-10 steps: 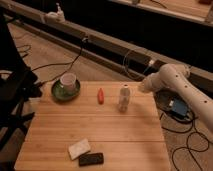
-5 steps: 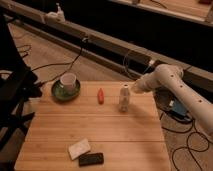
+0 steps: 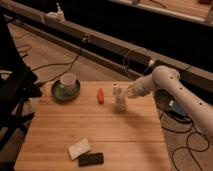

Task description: Knock the bottle over

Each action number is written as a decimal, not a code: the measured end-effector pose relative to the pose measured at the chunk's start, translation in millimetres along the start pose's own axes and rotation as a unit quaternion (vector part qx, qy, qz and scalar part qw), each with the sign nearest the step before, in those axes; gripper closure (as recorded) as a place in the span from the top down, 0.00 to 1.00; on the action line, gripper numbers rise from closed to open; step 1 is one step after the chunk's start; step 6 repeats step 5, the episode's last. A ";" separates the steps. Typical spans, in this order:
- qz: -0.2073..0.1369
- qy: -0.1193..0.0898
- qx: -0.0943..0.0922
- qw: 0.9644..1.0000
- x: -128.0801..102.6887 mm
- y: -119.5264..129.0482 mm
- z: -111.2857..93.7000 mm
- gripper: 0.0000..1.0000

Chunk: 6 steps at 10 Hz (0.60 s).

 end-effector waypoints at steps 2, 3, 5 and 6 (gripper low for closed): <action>-0.011 -0.019 -0.013 1.000 -11.4 7.5 -1.0 0.00; -0.012 -0.020 -0.014 1.000 -12.4 8.0 -1.4 0.00; -0.012 -0.020 -0.014 1.000 -12.2 8.1 -1.2 0.12; -0.012 -0.020 -0.014 1.000 -12.2 8.1 -1.2 0.12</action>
